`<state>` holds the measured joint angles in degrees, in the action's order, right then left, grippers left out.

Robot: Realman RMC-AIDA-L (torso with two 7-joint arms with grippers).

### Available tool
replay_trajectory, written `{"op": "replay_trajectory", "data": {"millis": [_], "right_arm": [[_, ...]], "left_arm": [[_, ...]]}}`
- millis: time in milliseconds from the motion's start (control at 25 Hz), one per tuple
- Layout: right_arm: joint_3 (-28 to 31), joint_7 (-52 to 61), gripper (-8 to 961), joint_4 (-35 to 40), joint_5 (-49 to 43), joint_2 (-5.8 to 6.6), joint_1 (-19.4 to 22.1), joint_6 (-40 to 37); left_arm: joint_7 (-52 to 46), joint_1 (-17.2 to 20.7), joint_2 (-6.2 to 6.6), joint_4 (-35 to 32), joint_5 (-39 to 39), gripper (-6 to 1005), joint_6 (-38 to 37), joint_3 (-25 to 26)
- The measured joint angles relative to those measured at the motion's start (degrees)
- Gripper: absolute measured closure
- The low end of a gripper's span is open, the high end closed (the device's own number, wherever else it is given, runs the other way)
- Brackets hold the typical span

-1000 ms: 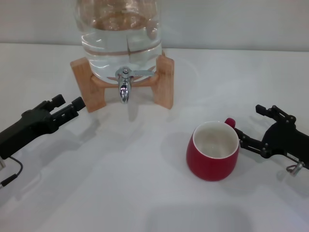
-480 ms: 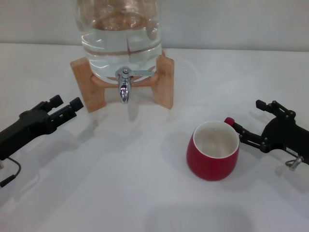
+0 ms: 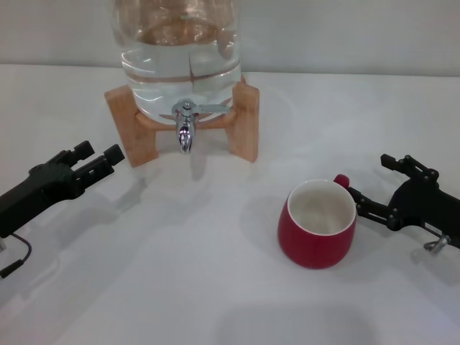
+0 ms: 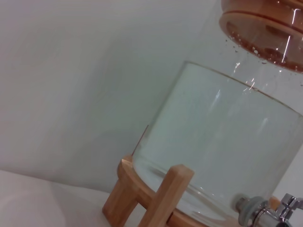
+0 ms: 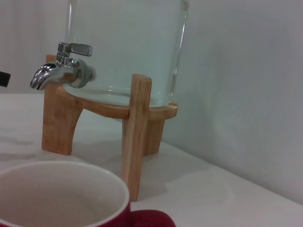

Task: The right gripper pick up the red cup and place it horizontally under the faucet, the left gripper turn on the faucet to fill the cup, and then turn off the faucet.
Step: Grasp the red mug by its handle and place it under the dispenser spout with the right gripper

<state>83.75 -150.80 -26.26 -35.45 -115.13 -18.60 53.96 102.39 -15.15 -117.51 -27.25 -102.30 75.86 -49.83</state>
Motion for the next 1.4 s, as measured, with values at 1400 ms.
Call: {"op": "replay_trajectory", "data": {"millis": [1400], "right_arm": [[-0.7,-0.1,243,2.5,1.4,-0.81,-3.9,-0.1]], "left_arm": [[0.0,-0.6,-0.19,0.0,-0.4,107,-0.6,0.0]]}}
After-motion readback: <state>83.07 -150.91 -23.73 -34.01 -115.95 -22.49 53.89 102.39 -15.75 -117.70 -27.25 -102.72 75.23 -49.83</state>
